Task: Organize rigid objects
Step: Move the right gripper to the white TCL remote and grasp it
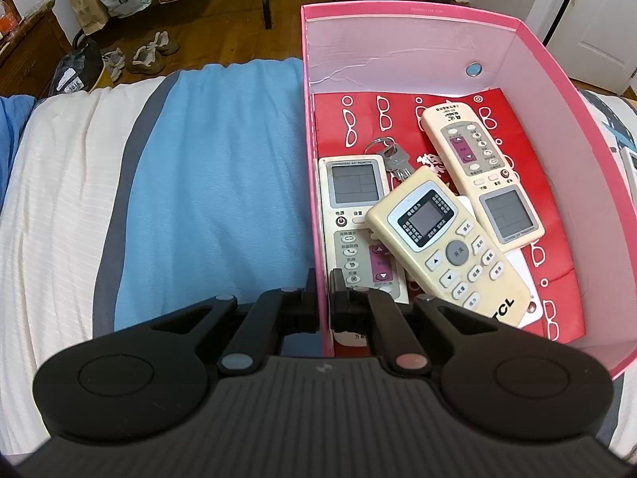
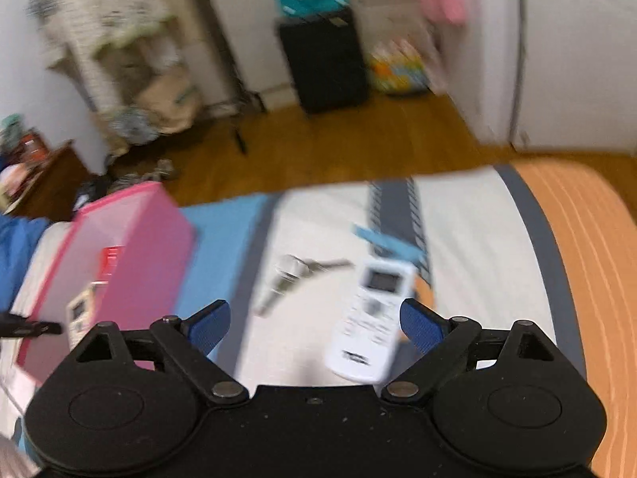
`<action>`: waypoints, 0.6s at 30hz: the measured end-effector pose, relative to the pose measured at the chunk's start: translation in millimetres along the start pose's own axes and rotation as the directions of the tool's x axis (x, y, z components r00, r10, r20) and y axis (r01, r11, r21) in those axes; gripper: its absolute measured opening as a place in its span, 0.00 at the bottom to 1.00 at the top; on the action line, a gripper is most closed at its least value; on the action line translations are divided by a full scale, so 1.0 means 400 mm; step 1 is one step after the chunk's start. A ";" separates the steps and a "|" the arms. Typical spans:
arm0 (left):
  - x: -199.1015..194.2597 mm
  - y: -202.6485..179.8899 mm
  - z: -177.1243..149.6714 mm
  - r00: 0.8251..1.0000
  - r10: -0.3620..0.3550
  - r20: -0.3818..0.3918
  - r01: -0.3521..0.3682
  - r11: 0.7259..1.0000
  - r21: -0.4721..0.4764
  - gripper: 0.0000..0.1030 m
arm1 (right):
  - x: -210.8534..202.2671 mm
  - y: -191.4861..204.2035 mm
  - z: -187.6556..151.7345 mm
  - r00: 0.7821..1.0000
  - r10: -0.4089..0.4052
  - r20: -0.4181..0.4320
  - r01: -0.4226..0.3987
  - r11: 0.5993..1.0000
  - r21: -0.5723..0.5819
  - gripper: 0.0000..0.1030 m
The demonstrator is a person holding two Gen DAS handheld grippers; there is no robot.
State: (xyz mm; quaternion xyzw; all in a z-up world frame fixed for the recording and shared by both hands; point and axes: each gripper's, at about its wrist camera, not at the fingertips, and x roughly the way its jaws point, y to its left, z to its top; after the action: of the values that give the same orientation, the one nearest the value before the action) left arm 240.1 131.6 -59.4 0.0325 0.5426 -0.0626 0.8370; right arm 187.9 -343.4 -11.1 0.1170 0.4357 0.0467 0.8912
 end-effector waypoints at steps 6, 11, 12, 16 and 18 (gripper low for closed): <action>0.002 -0.001 0.002 1.000 0.003 0.000 -0.003 1.000 -0.001 0.03 | 0.129 -0.044 -0.025 0.991 -0.097 -0.088 0.098 0.995 0.008 0.76; 0.002 0.001 0.004 1.000 0.006 -0.001 -0.006 1.000 -0.001 0.03 | 0.234 -0.055 -0.036 0.983 -0.135 -0.128 0.141 0.989 0.036 0.68; 0.002 0.002 0.005 1.000 0.005 -0.002 -0.005 1.000 -0.002 0.03 | 0.254 -0.059 -0.041 0.981 -0.136 -0.140 0.145 0.988 0.058 0.68; 0.002 0.003 0.005 1.000 0.005 -0.001 -0.005 1.000 -0.002 0.03 | 0.273 -0.029 -0.051 0.973 -0.202 -0.113 0.200 0.979 -0.025 0.64; 0.002 0.004 0.004 1.000 0.006 0.000 -0.006 1.000 0.001 0.03 | 0.266 -0.016 -0.049 0.964 -0.224 -0.146 0.223 0.975 -0.022 0.64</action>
State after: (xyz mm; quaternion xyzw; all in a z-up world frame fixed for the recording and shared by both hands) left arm 242.2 132.8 -59.3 0.0345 0.5425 -0.0603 0.8372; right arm 238.0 -326.5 -105.7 0.0609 0.5105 -0.0444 0.8566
